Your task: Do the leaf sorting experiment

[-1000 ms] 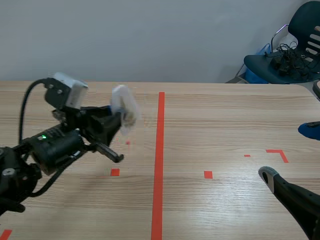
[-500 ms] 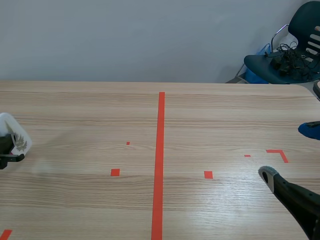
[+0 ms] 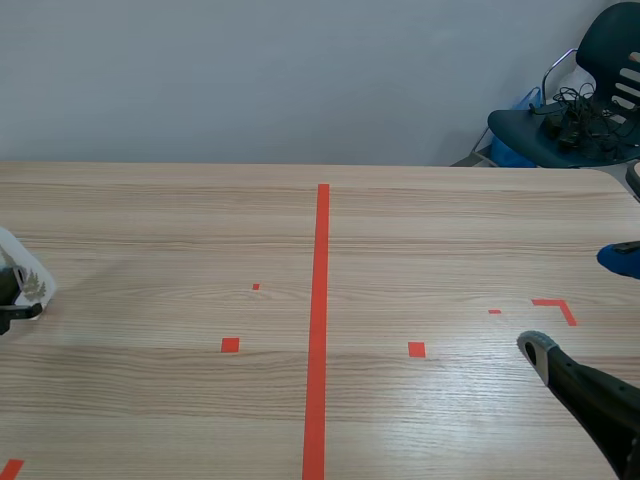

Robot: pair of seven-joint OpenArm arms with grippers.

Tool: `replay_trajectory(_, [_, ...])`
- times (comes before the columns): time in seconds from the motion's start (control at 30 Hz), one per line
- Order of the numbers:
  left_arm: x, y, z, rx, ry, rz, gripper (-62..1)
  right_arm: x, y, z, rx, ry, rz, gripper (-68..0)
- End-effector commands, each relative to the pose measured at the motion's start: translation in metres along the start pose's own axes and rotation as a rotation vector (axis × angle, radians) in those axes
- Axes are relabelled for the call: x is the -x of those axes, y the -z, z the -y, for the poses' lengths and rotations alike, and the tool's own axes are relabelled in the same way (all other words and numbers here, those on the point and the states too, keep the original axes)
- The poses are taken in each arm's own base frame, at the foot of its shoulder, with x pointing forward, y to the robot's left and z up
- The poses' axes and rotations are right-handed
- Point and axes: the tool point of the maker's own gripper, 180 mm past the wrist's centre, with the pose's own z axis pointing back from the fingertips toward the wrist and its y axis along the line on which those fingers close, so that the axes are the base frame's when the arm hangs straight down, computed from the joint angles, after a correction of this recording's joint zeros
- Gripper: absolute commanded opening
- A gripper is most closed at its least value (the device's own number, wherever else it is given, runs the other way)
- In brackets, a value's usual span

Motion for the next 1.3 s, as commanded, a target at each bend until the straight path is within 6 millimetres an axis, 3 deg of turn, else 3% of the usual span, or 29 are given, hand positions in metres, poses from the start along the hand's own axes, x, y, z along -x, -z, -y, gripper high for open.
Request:
replay_trajectory(0.0, [-0.013,0.003,0.002,0.011,-0.005,0.04,-50.2,-0.012,0.001,0.006,0.018,-0.006,0.048,0.4])
replay_trajectory(0.07, [-0.013,0.003,0.002,0.011,-0.005,0.039,-48.8,-0.012,0.001,0.006,0.018,-0.006,0.048,0.4])
replay_trajectory(0.2, [-0.013,0.003,0.002,0.011,-0.005,0.039,-34.2,-0.012,0.001,0.006,0.018,-0.006,0.048,0.4])
replay_trajectory(0.37, [-0.02,0.003,-0.001,0.01,0.008,0.059,-21.1,-0.012,0.001,0.006,0.018,-0.006,0.048,0.4])
replay_trajectory(0.53, [-0.066,-0.001,-0.01,0.034,0.029,0.129,-12.4,-0.012,0.001,0.006,0.017,-0.006,0.048,0.4])
replay_trajectory(0.63, [-0.1,-0.008,-0.003,0.092,0.061,0.154,-3.4,-0.019,0.0,0.01,0.032,0.019,0.086,0.4])
replay_trajectory(0.7, [-0.117,-0.018,0.019,0.211,0.091,0.163,1.4,-0.027,-0.003,0.018,0.058,0.037,0.121,0.4])
replay_trajectory(0.9, [-0.14,-0.075,0.127,0.686,0.163,0.194,1.4,-0.037,-0.012,0.038,0.112,0.01,0.138,0.4])
replay_trajectory(0.97, [-0.146,-0.092,0.153,0.751,0.171,0.222,1.4,-0.037,-0.013,0.036,0.094,0.016,0.137,0.4])
replay_trajectory(1.13, [-0.157,-0.128,0.2,0.861,0.184,0.281,1.4,-0.037,-0.013,0.034,0.086,0.02,0.136,0.4])
replay_trajectory(1.27, [-0.158,-0.143,0.217,0.891,0.188,0.301,1.4,-0.035,-0.012,0.034,0.086,0.02,0.125,0.4])
